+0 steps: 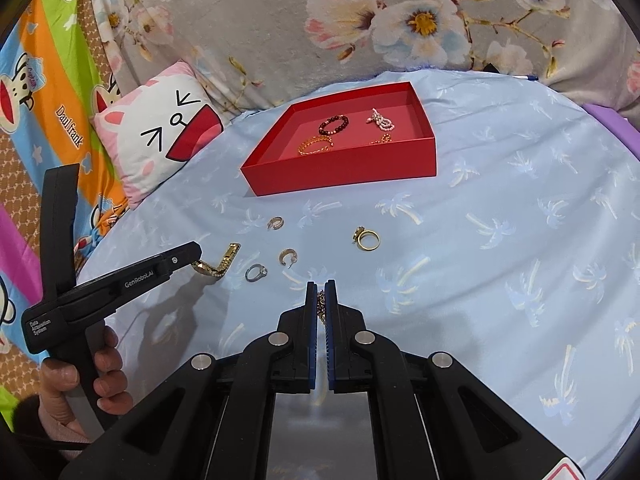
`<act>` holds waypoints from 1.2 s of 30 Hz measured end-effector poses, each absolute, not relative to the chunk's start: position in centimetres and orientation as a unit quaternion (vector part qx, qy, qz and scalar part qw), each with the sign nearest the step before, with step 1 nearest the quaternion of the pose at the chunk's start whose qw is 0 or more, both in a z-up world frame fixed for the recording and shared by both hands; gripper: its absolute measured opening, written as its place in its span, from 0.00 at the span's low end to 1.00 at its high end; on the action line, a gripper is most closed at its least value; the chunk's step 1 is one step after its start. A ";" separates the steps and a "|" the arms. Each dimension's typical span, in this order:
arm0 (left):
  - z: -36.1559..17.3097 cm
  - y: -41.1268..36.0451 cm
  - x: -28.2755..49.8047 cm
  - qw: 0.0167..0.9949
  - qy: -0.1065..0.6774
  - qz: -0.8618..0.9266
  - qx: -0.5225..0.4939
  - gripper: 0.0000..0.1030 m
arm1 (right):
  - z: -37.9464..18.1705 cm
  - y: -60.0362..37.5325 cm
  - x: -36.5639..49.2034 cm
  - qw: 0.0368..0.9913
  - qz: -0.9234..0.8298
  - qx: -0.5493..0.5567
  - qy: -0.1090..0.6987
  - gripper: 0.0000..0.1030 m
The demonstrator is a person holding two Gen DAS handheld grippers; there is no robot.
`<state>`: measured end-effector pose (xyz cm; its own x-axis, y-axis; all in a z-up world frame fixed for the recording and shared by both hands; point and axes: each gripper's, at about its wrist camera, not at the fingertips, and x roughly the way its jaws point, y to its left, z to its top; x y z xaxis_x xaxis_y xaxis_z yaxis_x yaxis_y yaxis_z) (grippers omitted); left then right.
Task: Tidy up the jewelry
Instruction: 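Carry the watch and clover chain into the red box and open both grippers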
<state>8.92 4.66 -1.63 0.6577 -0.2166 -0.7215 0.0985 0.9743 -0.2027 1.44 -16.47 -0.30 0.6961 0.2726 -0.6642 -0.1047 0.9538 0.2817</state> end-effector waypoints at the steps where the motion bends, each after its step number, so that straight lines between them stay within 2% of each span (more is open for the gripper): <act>1: -1.4 4.7 8.8 0.908 0.403 -0.089 -0.074 0.10 | -0.2 -16.5 1.4 0.914 0.103 0.112 0.375 0.03; 10: 1.8 4.8 8.4 0.912 0.387 -0.108 -0.082 0.10 | 2.3 -16.8 1.0 0.923 0.111 0.113 0.350 0.03; 20: 7.1 3.7 10.1 0.922 0.352 -0.141 -0.073 0.10 | 7.8 -17.9 3.8 0.945 0.117 0.093 0.291 0.03; 27: 10.8 1.8 14.6 0.936 0.311 -0.151 -0.058 0.10 | 10.2 -19.0 9.3 0.955 0.106 0.087 0.263 0.03; 36: 10.9 -0.2 21.8 0.936 0.312 -0.152 -0.062 0.10 | 9.7 -19.4 17.0 0.951 0.105 0.103 0.272 0.03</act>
<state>21.77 -0.24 10.91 0.7594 -0.3233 -0.5647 0.2459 0.9461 -0.2109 17.01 -19.37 9.73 0.8296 0.2565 -0.4960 -0.1446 0.9567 0.2527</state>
